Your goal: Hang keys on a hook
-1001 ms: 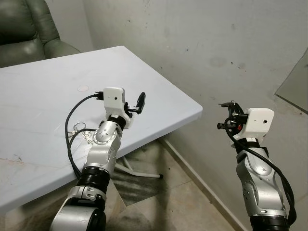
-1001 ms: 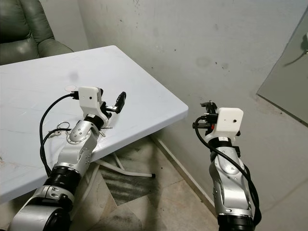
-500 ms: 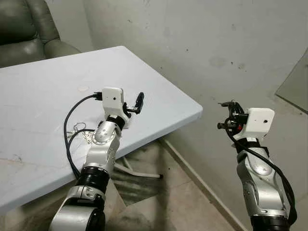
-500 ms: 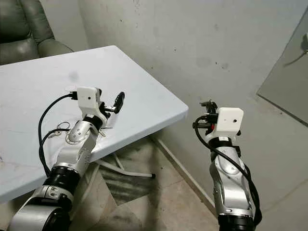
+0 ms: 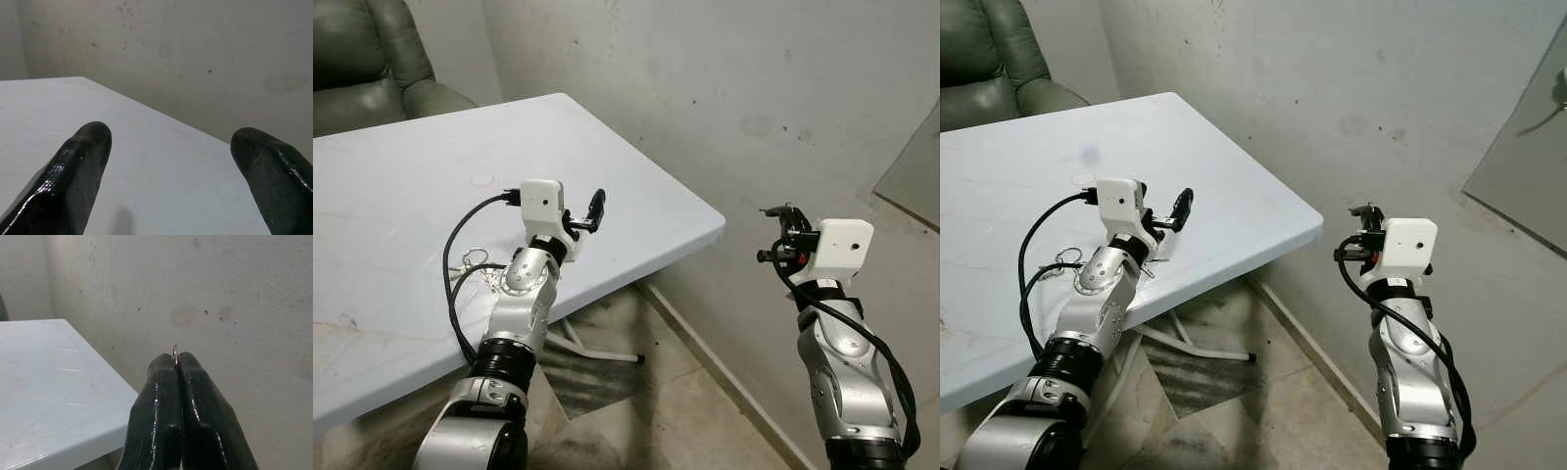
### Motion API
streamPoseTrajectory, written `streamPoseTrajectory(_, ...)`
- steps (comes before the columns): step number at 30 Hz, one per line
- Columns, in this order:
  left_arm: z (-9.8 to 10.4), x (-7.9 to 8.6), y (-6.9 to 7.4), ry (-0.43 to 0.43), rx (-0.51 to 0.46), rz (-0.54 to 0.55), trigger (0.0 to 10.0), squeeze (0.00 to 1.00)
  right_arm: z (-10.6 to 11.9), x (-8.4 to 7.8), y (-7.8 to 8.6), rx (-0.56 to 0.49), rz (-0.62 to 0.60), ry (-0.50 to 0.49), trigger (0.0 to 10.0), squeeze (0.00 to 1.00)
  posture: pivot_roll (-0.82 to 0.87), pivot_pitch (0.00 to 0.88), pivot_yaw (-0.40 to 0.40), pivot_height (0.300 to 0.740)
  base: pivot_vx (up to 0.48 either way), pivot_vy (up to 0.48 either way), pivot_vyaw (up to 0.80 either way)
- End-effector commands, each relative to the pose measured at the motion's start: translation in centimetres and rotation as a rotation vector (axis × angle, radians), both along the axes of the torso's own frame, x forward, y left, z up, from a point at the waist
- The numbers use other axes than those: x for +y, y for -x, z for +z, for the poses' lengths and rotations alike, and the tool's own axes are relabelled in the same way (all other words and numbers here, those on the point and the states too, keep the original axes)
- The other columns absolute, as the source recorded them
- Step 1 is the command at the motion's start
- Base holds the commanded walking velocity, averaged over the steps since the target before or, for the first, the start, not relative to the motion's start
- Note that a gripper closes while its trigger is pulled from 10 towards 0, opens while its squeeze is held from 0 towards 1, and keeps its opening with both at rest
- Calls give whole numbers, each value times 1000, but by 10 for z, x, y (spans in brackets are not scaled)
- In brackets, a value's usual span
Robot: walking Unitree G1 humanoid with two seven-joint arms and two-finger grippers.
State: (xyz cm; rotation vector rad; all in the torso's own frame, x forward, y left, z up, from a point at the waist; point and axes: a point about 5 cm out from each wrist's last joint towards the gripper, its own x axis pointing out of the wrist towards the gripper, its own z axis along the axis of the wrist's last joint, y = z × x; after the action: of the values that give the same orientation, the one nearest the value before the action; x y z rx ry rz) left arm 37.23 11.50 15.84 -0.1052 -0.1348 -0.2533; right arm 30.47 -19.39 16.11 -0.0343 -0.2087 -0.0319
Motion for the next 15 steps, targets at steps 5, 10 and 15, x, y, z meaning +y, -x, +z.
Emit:
streamPoseTrajectory(5, 6, 0, -3, 3, -14, -1, 10000, 0, 2, -4, 0, -9, -12, 1, 10000, 0, -78, 0, -41, 740, 0, 0, 0)
streamPoseTrajectory(10, 5, 1, -1, 6, -20, -6, 10000, 0, 3, -3, 2, -17, -7, -9, 10000, 0, -76, 0, -40, 740, 0, 0, 0)
streamPoseTrajectory(15, 2, 0, 7, 9, -36, -30, 10000, 0, 2, 1, 7, -30, 12, -11, 10000, 0, -75, 0, -38, 740, 0, 0, 0)
